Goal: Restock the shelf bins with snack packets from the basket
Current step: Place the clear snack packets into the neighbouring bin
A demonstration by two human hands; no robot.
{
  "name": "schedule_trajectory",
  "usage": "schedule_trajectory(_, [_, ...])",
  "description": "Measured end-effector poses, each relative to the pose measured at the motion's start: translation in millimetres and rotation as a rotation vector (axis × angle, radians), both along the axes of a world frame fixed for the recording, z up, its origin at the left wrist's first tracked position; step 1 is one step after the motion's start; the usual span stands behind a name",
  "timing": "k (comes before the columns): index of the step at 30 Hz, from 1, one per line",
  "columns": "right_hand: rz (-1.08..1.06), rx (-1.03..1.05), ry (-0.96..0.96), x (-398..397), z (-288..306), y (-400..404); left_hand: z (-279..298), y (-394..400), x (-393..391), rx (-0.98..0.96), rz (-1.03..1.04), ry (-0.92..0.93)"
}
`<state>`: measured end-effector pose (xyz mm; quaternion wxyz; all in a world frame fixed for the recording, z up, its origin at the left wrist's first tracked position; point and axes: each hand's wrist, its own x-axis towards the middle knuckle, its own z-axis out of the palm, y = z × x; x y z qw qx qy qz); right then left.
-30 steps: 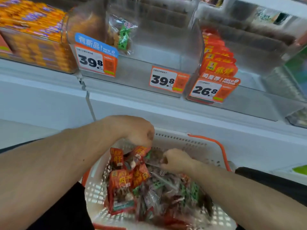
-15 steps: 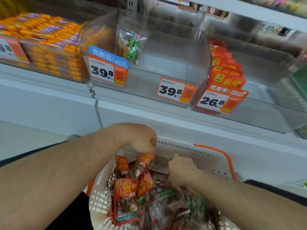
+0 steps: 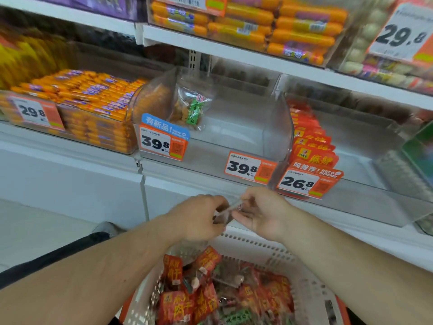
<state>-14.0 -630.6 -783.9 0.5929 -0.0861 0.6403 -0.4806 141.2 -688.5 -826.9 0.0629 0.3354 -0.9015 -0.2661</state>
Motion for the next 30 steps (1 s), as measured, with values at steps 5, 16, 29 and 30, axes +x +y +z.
schedule_trajectory(5, [0.142,-0.009,0.177,7.4,27.9,10.8,20.2,-13.4,14.6,0.081,0.169,0.325])
schedule_trajectory(16, [0.443,-0.332,0.617,14.2,40.6,5.1,66.9,-19.9,29.8,0.629,0.241,0.844])
schedule_trajectory(29, [0.250,-0.298,0.082,12.8,93.4,-70.4,78.1,-96.6,69.8,-0.536,0.707,0.586])
schedule_trajectory(30, [0.225,-0.295,0.107,13.0,94.0,-83.0,74.8,-100.9,69.4,-0.496,0.722,0.541])
